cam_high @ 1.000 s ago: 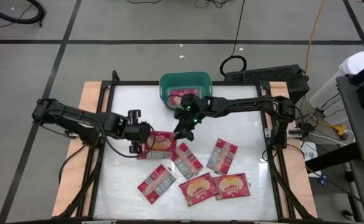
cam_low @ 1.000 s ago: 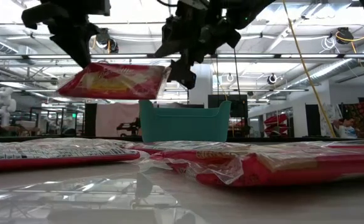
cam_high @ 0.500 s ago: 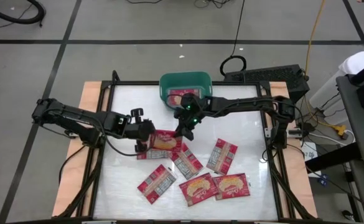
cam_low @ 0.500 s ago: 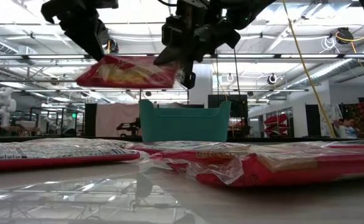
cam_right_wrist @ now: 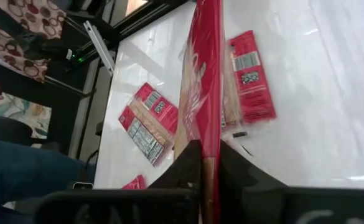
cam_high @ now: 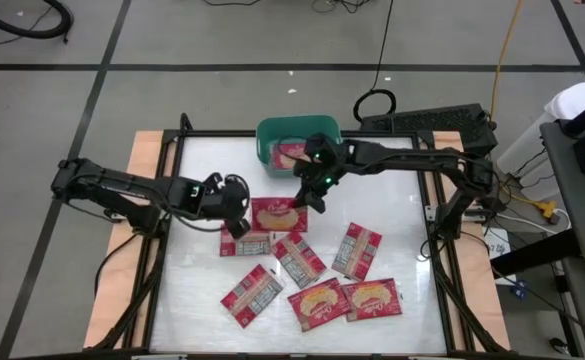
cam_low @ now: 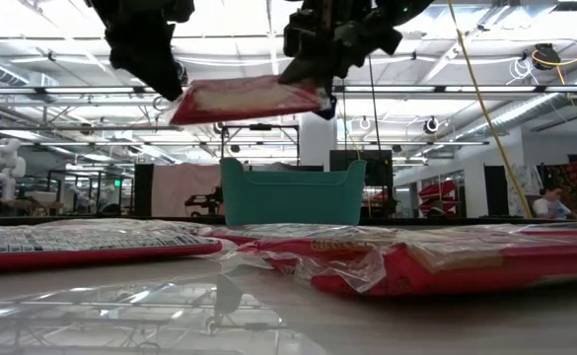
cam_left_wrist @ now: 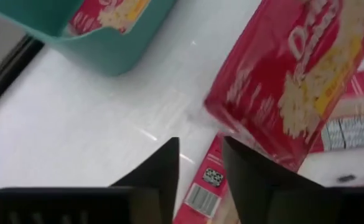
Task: Sort popcorn bags into baskets
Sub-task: Put the red popcorn pack into the green bin
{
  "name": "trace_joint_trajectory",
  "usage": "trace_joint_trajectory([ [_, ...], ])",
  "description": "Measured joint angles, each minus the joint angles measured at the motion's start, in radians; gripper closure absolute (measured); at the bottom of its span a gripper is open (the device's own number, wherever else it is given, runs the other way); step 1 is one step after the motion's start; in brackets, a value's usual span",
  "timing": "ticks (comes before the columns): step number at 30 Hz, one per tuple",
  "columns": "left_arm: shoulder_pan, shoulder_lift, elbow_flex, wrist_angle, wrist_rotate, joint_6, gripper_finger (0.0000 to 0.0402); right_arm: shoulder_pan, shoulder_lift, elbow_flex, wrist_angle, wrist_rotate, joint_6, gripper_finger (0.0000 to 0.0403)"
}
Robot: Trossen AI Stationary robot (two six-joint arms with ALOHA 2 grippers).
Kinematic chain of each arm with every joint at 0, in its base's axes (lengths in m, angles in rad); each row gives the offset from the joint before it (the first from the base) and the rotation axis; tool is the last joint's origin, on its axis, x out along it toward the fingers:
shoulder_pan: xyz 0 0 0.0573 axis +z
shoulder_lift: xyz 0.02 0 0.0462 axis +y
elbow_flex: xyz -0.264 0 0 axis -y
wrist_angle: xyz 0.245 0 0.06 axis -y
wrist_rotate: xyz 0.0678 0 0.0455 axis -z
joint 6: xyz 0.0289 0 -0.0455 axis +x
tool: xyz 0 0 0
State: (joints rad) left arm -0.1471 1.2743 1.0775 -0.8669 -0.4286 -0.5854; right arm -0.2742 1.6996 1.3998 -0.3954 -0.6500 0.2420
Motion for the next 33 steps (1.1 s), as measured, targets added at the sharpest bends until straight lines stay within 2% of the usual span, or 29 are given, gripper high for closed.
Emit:
trace_joint_trajectory([
  [6,0.044,0.000,0.000,0.000,0.001,-0.045,0.0235,-0.062,-0.081,0.000,-0.079,-0.004,-0.023,0.0394],
  [14,0.102,0.000,0.000,-0.001,0.084,-0.054,0.0250,-0.226,-0.191,0.000,-0.105,-0.006,-0.097,0.0394],
  [24,0.105,0.000,0.000,0.002,0.099,-0.108,0.0278,-0.412,-0.196,0.000,0.015,-0.014,-0.200,0.0394],
  [33,0.144,0.000,0.000,0.004,0.099,-0.100,0.0279,-0.550,-0.158,0.063,0.126,-0.113,-0.204,0.0394],
])
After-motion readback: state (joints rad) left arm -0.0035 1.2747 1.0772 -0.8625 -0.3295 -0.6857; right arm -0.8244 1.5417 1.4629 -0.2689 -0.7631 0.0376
